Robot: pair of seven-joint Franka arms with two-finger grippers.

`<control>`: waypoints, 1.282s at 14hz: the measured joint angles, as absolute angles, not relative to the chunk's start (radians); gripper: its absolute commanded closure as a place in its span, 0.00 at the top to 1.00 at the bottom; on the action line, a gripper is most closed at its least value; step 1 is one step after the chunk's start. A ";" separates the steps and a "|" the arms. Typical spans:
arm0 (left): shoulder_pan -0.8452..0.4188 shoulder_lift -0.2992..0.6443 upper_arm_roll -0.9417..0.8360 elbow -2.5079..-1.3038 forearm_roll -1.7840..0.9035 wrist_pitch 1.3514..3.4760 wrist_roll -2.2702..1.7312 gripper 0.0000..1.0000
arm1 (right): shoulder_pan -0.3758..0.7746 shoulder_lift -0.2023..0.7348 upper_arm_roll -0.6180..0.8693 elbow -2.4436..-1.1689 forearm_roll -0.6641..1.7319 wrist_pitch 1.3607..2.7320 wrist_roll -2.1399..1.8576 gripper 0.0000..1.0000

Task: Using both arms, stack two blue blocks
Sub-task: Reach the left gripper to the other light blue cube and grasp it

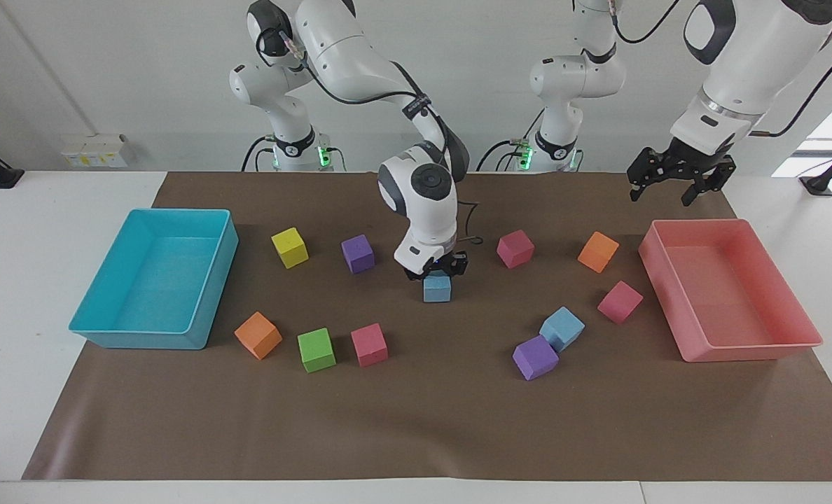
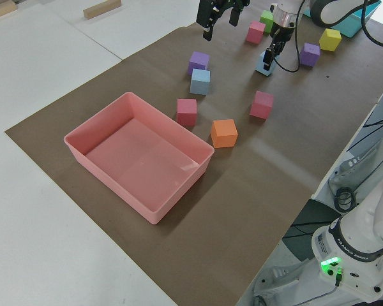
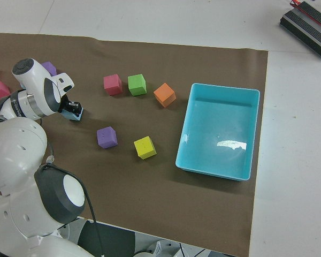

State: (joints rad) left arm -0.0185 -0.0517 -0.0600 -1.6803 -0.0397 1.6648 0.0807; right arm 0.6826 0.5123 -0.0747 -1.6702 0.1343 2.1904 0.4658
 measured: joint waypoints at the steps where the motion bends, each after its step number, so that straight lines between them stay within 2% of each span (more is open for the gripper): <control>1: -0.018 -0.049 -0.060 -1.680 -0.040 1.681 0.081 1.00 | 0.683 0.512 -0.075 -1.671 0.134 2.190 0.466 0.00; 5: -0.019 -0.009 -0.060 -1.681 -0.040 1.761 0.044 1.00 | 0.683 0.512 -0.075 -1.677 0.134 2.190 0.463 0.00; 6: -0.019 0.008 -0.061 -1.681 -0.040 1.792 0.011 1.00 | 0.683 0.512 -0.075 -1.677 0.134 2.190 0.463 0.23; 7: -0.019 0.027 -0.063 -1.681 -0.040 1.823 -0.020 1.00 | 0.683 0.512 -0.075 -1.677 0.134 2.190 0.463 0.85; 8: -0.019 0.050 -0.064 -1.681 -0.040 1.851 -0.046 1.00 | 0.683 0.512 -0.074 -1.678 0.134 2.190 0.463 1.00; 14: -0.077 0.220 -0.072 -1.667 -0.010 2.018 -0.274 1.00 | 0.683 0.504 -0.074 -1.676 0.134 2.195 0.463 1.00; 18: -0.136 0.365 -0.074 -1.567 0.057 2.044 -0.427 1.00 | 0.677 0.444 -0.077 -1.675 0.134 2.194 0.467 1.00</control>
State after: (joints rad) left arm -0.1359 0.3652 -0.0736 -1.5668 0.0569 2.0438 -0.4269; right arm 0.6771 0.4435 -0.0769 -1.6755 0.1344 2.1943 0.4667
